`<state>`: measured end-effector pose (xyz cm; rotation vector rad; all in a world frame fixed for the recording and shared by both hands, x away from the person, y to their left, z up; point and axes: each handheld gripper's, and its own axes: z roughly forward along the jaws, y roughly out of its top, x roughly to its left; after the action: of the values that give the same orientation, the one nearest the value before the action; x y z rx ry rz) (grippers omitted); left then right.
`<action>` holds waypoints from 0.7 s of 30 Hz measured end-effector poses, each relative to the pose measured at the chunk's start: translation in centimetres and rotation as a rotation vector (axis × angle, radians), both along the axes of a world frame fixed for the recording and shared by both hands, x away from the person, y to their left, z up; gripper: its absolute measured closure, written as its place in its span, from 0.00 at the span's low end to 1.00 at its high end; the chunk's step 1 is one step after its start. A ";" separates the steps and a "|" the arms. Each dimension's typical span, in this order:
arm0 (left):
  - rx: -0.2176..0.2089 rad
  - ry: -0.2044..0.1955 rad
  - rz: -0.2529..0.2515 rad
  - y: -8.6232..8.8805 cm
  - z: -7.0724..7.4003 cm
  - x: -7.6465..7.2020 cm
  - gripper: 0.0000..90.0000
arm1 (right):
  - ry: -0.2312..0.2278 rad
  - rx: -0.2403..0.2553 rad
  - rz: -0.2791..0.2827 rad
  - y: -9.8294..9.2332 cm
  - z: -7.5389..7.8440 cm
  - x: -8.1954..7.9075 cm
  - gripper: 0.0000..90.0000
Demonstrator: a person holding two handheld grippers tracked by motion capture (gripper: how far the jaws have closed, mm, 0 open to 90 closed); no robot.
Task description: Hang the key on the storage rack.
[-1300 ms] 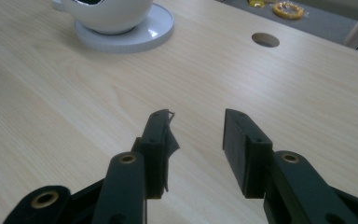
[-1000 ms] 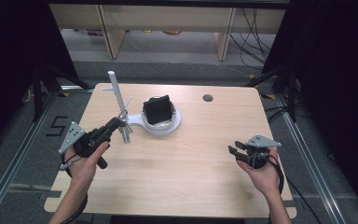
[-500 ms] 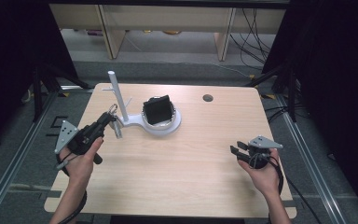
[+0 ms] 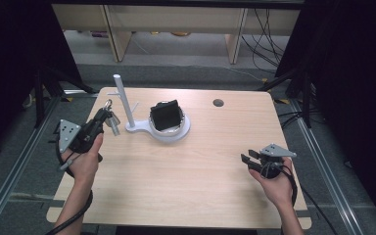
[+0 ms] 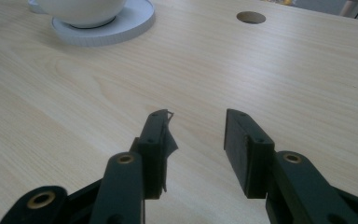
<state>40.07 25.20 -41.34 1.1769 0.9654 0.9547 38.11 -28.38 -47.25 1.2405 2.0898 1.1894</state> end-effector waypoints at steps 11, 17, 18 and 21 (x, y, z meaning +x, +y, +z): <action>0.019 0.020 0.101 0.8 -0.2 2.1 0.97 | -0.029 -0.032 0.014 -0.4 0.0 0.1 0.67; 0.050 0.040 0.155 0.9 -0.6 2.7 0.97 | -0.014 -0.021 0.019 -0.3 -0.2 0.2 0.67; 0.056 0.040 0.162 0.8 -0.7 2.8 0.97 | -0.015 -0.024 0.022 -0.4 -0.2 0.3 0.67; 0.068 0.040 0.177 0.5 -0.6 3.1 0.97 | -0.002 -0.016 0.026 -0.4 -0.3 0.3 0.67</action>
<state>43.12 25.73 -41.94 1.1854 1.0906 1.1154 38.45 -28.80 -47.52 1.2081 2.1164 1.1830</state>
